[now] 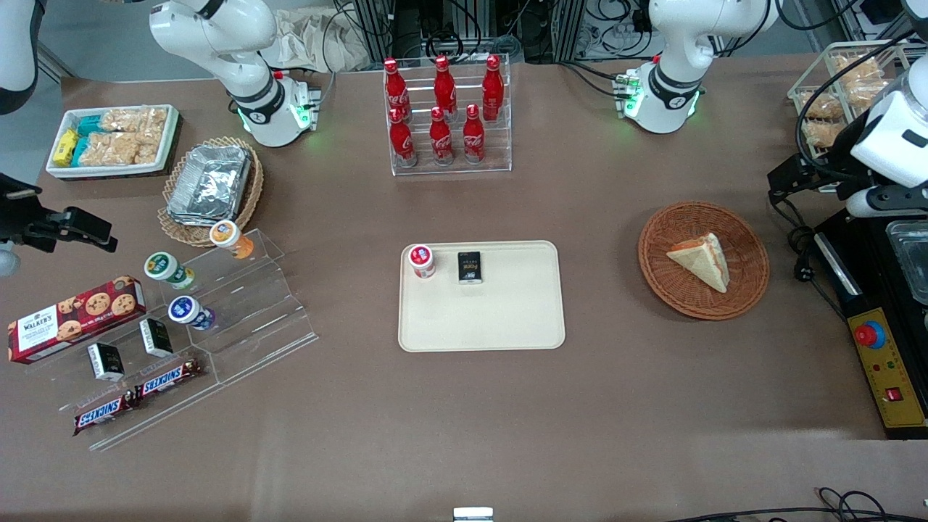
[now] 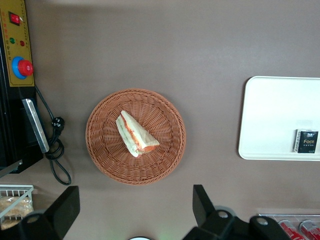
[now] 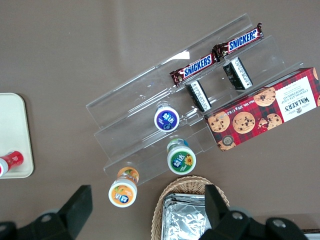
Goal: Place sandwich from basket to tray
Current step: 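Move the left gripper over the wrapped sandwich in the wicker basket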
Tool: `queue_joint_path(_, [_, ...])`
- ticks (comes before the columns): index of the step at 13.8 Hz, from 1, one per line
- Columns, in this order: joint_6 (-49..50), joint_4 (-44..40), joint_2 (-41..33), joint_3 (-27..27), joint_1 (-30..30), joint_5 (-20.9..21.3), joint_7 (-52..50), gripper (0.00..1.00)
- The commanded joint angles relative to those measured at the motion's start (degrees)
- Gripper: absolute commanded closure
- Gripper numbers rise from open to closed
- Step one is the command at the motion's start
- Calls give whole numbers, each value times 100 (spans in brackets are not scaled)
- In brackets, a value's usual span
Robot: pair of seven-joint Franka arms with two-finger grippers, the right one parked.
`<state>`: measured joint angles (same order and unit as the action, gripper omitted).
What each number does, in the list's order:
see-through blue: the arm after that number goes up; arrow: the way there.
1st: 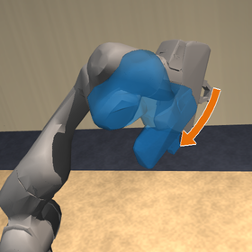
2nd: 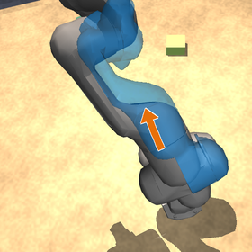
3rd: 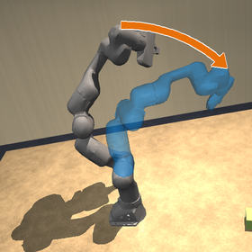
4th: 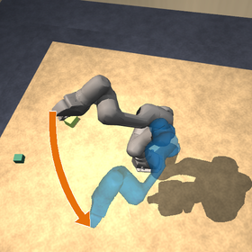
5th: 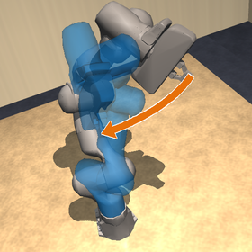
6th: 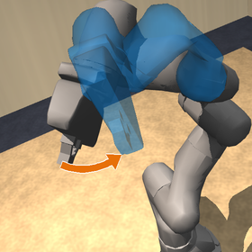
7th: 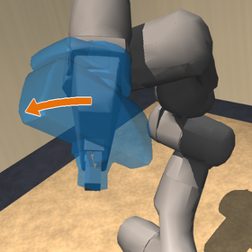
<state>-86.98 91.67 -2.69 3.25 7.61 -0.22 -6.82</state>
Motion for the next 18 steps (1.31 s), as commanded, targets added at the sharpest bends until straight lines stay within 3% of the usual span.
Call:
queue_joint_path(1, [242, -167, 76, 78, 13, -48, 84, 0])
queue_joint_path(8, [393, 552, -38, 614, 21, -13, -793, 0])
queue_joint_path(13, [-1563, 2641, -977, 624, 30, 119, -3355, 0])
queue_joint_path(18, [-2981, 3857, -1005, 606, 30, 356, -5072, 0])
